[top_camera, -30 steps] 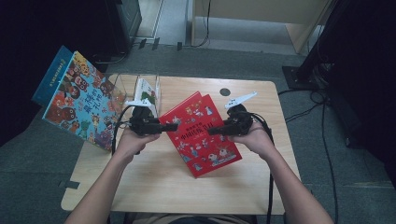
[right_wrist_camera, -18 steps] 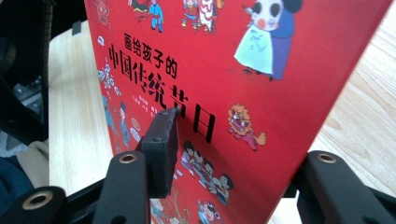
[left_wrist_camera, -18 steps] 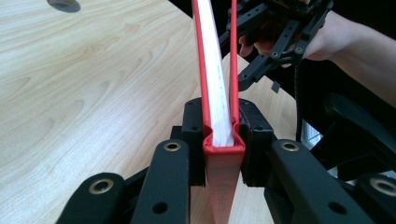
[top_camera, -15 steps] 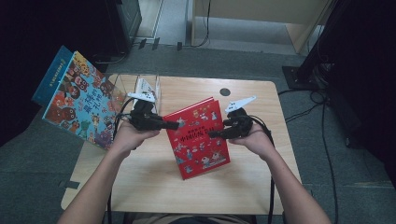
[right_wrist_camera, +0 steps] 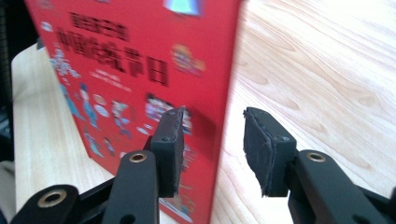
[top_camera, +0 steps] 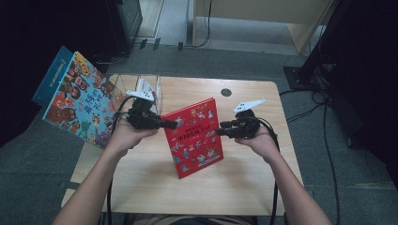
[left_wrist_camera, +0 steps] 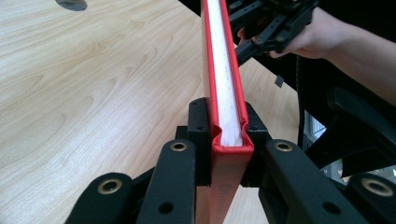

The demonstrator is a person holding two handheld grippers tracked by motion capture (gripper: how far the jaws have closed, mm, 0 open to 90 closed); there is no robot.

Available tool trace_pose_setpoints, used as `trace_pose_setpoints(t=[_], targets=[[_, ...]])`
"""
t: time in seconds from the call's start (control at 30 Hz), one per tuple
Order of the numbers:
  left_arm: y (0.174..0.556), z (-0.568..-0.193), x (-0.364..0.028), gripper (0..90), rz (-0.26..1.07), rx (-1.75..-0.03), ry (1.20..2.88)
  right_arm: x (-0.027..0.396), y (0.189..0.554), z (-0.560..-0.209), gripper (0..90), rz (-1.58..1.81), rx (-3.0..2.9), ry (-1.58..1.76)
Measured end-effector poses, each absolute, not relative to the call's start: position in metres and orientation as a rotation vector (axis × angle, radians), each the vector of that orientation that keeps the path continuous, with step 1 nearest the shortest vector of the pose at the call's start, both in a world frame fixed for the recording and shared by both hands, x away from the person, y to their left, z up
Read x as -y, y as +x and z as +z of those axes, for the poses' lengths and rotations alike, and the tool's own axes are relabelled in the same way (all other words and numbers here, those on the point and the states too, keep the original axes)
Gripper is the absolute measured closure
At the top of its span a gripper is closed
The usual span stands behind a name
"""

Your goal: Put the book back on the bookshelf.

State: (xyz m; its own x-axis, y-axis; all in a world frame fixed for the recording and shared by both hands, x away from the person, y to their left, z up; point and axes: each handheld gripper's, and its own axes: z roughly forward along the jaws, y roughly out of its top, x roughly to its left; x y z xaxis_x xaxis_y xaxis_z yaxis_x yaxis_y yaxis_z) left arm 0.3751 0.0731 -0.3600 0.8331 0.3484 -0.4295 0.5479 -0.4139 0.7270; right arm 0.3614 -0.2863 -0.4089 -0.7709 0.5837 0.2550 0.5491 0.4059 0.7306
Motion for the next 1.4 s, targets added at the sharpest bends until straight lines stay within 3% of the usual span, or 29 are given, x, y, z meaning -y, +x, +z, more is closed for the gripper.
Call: trace_pose_setpoints(t=[0.27,0.53,1.4], targets=[[0.376,-0.355,-0.07,80.5,-0.254,-0.644,2.075,0.281,0.36,-0.421,62.0,1.383,-2.601,0.985],[0.379,-0.348,-0.065,79.9,-0.26,-0.669,2.119,0.277,0.362,-0.423,60.2,1.421,-2.592,0.985],[0.403,-0.32,-0.017,77.3,-0.379,-0.756,2.498,0.266,0.363,-0.422,60.3,1.438,-2.576,0.928]])
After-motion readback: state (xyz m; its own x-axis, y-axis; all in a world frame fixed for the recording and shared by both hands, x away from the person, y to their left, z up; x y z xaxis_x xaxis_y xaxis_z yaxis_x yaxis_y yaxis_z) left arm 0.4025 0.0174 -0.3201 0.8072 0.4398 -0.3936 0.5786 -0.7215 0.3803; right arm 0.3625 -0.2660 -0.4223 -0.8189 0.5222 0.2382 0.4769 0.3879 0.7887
